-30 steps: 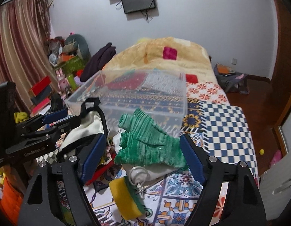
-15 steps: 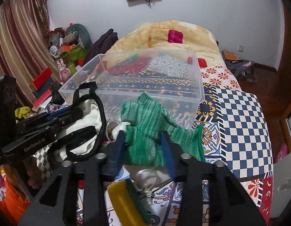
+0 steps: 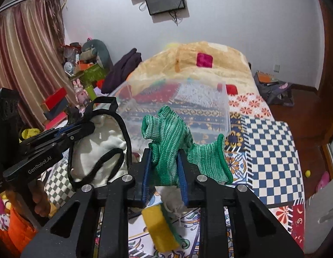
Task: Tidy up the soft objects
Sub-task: 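Lift the glove with the right tool while the left tool carries the bra, both releasing into the clear box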
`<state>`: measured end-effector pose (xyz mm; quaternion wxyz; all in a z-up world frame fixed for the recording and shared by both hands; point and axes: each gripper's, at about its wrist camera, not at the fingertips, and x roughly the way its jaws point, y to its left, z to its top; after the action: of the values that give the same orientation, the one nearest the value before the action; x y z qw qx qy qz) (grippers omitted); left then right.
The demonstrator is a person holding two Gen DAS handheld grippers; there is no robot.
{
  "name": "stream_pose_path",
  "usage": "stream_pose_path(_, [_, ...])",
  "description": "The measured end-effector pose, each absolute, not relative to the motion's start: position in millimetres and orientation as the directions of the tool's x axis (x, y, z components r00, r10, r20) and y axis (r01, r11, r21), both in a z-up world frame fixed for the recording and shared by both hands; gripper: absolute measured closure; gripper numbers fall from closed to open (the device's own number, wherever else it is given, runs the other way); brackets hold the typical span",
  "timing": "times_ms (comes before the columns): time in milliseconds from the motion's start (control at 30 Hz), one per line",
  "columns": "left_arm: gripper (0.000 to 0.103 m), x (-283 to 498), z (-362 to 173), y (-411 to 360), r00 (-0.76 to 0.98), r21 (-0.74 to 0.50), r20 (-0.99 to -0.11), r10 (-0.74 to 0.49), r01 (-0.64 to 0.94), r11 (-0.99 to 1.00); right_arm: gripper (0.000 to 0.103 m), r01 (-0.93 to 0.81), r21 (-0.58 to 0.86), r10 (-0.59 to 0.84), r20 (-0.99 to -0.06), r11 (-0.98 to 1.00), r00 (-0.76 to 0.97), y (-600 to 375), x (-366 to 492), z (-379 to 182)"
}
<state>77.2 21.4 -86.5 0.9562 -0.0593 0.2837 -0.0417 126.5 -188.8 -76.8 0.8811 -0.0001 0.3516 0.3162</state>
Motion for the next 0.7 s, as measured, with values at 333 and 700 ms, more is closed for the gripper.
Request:
stream_pose_path(333, [0.091, 71, -31, 35, 0.898, -0.143, -0.43, -0.095, 0.037, 0.989, 0.082, -0.57, 0.159, 0.558, -0.527, 0.806, 0.642, -186, 125, -30])
stream_pose_path(700, [0.09, 121, -8, 72, 0.916, -0.188, -0.396, -0.065, -0.011, 0.982, 0.082, -0.564, 0.154, 0.556, -0.501, 0.811, 0.663, -168, 165, -20])
